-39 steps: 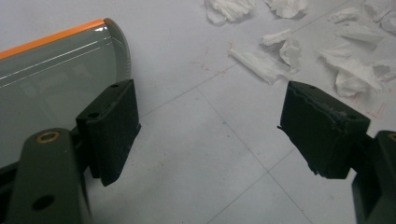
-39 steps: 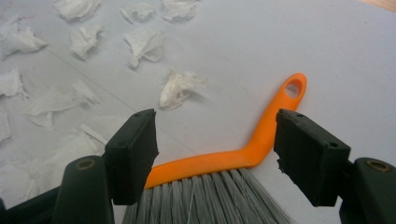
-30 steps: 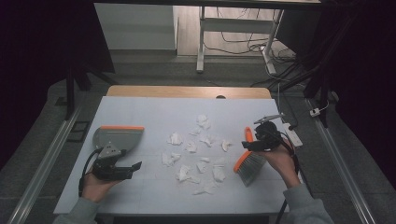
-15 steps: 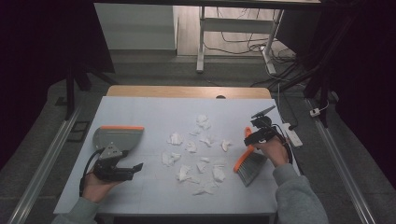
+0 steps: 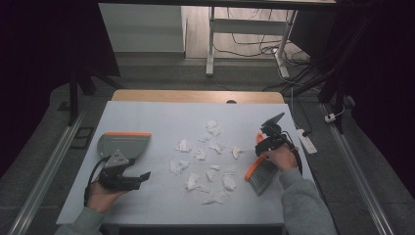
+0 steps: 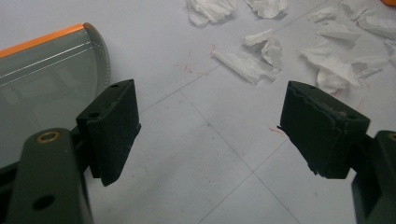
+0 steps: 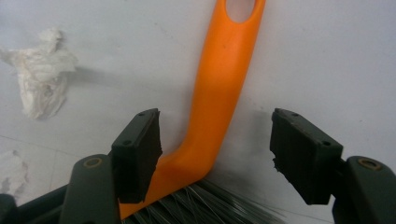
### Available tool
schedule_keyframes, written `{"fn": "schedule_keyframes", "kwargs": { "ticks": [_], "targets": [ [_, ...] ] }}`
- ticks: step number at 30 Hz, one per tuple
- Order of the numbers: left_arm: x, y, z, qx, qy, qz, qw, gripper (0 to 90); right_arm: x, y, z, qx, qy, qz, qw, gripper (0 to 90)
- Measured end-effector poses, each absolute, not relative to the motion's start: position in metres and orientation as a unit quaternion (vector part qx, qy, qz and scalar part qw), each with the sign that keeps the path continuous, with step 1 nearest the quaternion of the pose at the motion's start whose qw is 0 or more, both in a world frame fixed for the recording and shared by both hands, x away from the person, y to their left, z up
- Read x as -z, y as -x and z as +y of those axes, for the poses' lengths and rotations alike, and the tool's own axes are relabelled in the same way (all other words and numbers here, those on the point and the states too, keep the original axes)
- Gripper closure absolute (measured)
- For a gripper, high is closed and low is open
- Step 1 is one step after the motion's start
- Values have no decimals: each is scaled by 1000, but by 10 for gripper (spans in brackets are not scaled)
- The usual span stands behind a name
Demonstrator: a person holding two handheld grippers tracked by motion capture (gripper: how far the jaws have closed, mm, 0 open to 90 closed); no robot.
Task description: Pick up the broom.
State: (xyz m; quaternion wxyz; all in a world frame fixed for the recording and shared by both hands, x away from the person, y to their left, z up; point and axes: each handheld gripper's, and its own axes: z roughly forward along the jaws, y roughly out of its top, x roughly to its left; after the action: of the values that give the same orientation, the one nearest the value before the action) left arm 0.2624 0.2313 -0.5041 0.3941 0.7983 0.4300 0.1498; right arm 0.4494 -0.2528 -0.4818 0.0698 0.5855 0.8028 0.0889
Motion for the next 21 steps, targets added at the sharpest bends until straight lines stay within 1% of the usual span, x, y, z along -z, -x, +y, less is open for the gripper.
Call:
{"fn": "schedule_keyframes", "kwargs": {
  "ticks": [5,6,7,8,9,10,12,13,14,17,21],
  "targets": [
    [504,-262,232,-150,-798,431,394,207,487,-449,-250,-79,-598,796,48,440],
    [504,-262,232,-150,-797,431,394,207,487,-449,-249,-76,-602,794,44,464],
    [504,-262,233,-150,-797,432,394,207,487,-448,-248,-76,-608,789,38,525],
    [504,-262,233,-150,-798,431,394,207,487,-448,-248,-76,-608,789,38,525],
    [504,-262,232,-150,-798,432,394,207,486,-448,-248,-77,-612,786,33,553],
    [504,-262,232,-150,-798,432,393,207,487,-448,-246,-72,-622,779,36,576],
    [504,-261,232,-151,-798,431,393,207,487,-448,-244,-68,-626,776,40,592],
    [504,-261,232,-152,-798,431,393,207,488,-447,-242,-62,-631,772,51,627],
    [504,-261,232,-152,-798,431,393,207,488,-447,-242,-62,-631,772,51,627],
    [504,-261,232,-152,-798,431,393,207,488,-446,-241,-54,-635,768,67,692],
    [504,-260,232,-153,-799,430,392,207,488,-446,-241,-53,-639,764,71,701]
  ]
}}
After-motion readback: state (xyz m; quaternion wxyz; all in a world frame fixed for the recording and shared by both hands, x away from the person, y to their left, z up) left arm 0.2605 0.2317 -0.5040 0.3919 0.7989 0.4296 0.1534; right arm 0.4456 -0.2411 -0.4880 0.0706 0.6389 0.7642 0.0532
